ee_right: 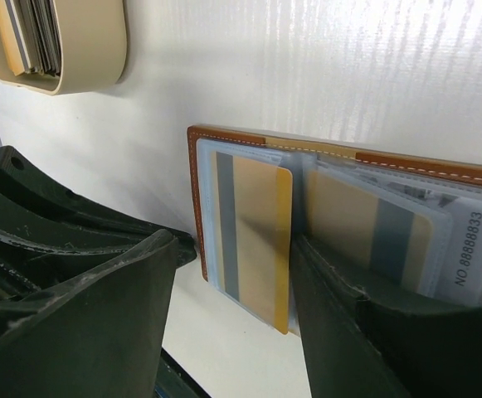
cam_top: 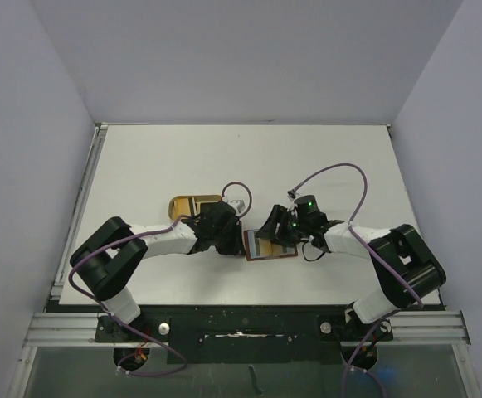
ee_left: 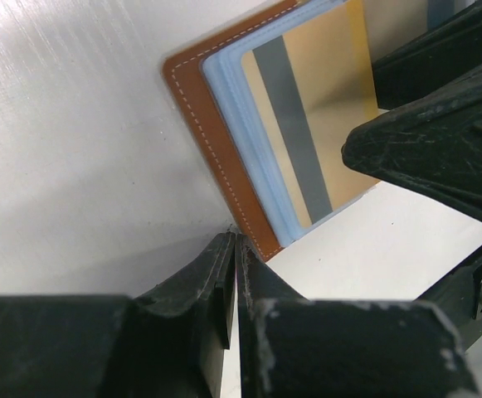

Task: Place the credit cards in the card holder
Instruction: Insert the credit card into the card holder.

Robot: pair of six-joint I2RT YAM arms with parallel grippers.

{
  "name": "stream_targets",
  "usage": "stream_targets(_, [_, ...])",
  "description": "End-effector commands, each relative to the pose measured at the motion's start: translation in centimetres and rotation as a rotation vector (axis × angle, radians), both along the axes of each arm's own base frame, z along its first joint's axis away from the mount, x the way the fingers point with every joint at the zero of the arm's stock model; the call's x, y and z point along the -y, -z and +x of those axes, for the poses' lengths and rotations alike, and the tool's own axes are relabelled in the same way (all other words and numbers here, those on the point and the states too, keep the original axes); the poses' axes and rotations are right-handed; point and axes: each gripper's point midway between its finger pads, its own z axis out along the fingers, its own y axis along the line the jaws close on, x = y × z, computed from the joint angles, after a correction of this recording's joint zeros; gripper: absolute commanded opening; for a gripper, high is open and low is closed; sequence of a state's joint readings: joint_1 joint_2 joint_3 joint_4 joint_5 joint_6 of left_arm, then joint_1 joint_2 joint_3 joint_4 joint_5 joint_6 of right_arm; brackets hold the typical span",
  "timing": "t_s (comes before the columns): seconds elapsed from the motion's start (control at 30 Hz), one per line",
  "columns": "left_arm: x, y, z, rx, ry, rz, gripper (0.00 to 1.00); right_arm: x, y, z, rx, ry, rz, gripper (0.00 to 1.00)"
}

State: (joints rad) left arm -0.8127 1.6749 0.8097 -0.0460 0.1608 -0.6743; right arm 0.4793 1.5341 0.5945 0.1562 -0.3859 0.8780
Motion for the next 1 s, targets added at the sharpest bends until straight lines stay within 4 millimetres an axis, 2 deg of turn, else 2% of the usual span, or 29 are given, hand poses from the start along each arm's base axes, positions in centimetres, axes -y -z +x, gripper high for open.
stream_targets(0.0, [0.4,0.3,0.5,0.012,-0.007,0.011,0.05,1.3,0.3,-0.2,-0.016,0.031,-0.086,0.58])
stream_targets(0.2, [0.9,0.0,0.5,0.009,-0.011,-0.02,0.05,1.2,-0.1,-0.2,0.002,0.035,-0.103,0.52])
stream_targets(0.37, [1.4,-0.3,0.4,0.012,0.003,-0.049,0.05,-1.0,-0.3,-1.2,-0.02,0.007,0.022,0.5])
stream_targets(0.5, [1.9,-0.4,0.5,0.01,0.008,-0.075,0.05,-1.9,0.5,-1.5,-0.037,0.0,-0.012,0.54])
stream_targets(0.67, [1.7,-0.8,0.6,0.017,-0.004,-0.068,0.05,0.1,0.9,-1.4,-0.029,0.034,-0.132,0.55])
stream_targets(0.83, [1.2,-2.3,1.5,0.062,-0.031,-0.047,0.06,1.6,-1.4,-0.8,0.04,0.046,-0.195,0.61])
stream_targets(0.97, [0.6,-4.5,2.7,0.129,-0.039,-0.011,0.14,2.1,-3.0,-0.8,0.081,0.045,-0.205,0.66])
